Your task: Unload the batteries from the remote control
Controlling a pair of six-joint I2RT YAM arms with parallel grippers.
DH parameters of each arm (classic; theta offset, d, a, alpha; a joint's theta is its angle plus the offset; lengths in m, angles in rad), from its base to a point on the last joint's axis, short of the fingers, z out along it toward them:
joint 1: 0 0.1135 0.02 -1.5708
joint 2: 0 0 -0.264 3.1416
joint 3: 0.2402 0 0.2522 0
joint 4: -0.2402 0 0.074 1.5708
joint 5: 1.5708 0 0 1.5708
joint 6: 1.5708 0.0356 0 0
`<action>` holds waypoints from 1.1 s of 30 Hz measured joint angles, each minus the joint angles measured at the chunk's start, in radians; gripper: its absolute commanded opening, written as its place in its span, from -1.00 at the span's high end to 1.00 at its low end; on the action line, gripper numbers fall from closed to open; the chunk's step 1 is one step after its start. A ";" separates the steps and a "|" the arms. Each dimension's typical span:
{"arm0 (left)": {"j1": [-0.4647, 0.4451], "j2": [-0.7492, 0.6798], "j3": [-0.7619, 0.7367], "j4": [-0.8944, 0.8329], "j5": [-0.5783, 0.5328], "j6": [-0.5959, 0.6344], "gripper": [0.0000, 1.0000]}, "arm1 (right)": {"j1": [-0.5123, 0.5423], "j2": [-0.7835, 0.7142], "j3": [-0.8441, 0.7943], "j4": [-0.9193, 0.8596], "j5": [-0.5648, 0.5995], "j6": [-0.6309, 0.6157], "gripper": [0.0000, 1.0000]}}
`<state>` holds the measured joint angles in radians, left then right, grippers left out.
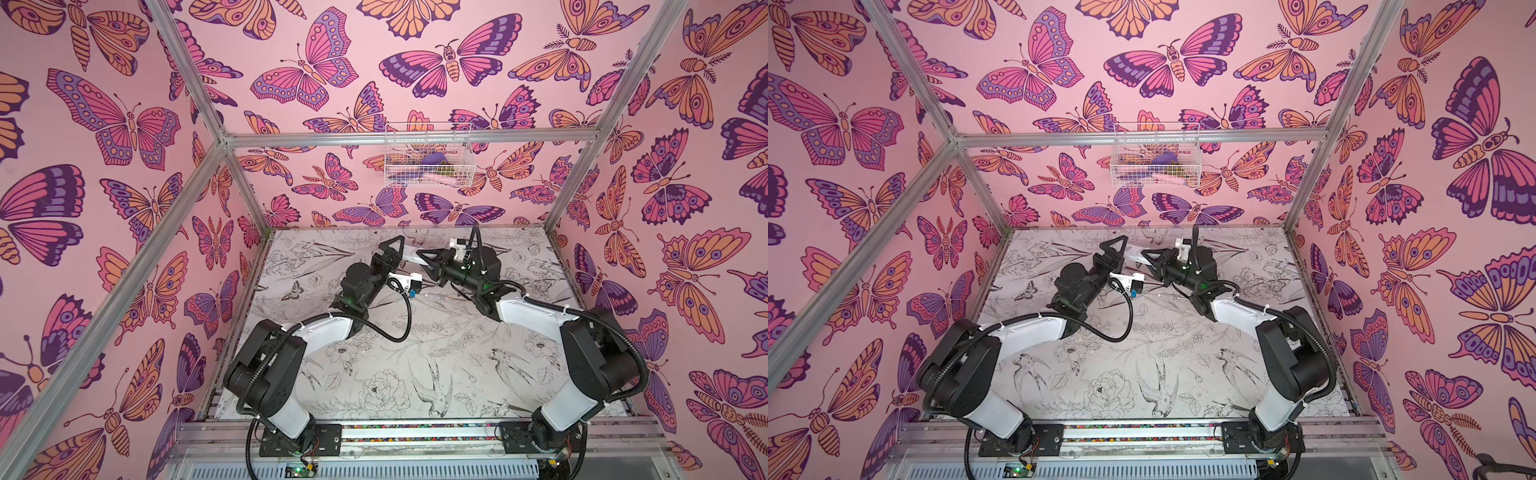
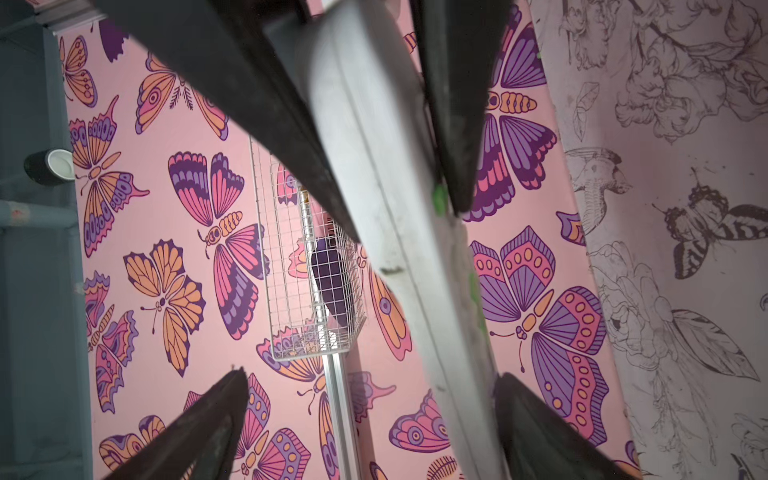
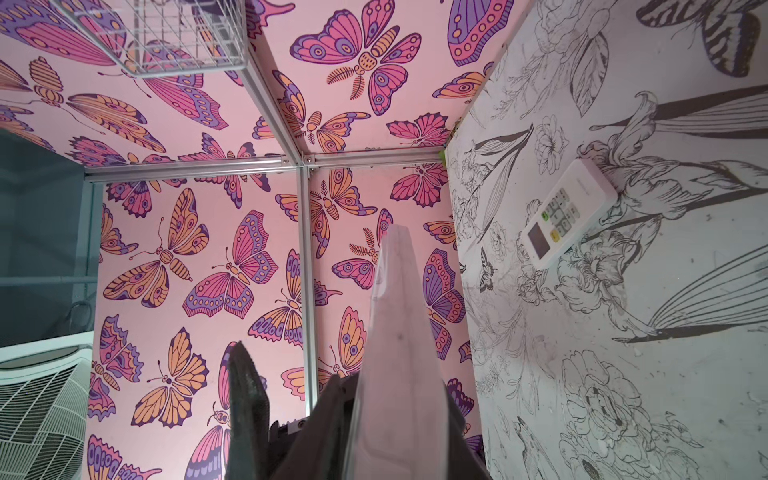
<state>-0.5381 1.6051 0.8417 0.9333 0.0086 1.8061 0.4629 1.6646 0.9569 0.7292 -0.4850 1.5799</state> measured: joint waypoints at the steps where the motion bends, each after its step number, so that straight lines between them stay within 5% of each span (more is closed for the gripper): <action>1: -0.001 -0.001 -0.001 -0.004 -0.010 -0.004 -1.00 | -0.012 0.000 -0.005 0.006 -0.004 0.002 0.37; 12: -0.011 -0.133 -0.072 -0.199 -0.274 -0.125 -1.00 | -0.228 -0.132 -0.140 0.014 -0.053 -0.053 0.54; 17: -0.039 -0.158 0.001 -0.430 -0.425 -0.373 -1.00 | -0.250 -0.216 -0.157 -0.004 -0.089 -0.129 0.62; 20: -0.025 -0.154 0.192 -0.776 -0.443 -0.645 -1.00 | -0.250 -0.237 -0.171 -0.005 -0.116 -0.167 0.66; 26: 0.094 -0.147 0.640 -1.324 -0.141 -1.238 -1.00 | -0.250 -0.241 -0.215 -0.032 -0.168 -0.226 0.70; 33: 0.235 -0.161 0.604 -1.484 0.372 -1.716 -1.00 | -0.234 -0.256 -0.253 -0.035 -0.186 -0.251 0.81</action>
<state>-0.3027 1.4441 1.4456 -0.5507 0.3801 0.0902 0.2287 1.4082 0.7040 0.6941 -0.6708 1.3293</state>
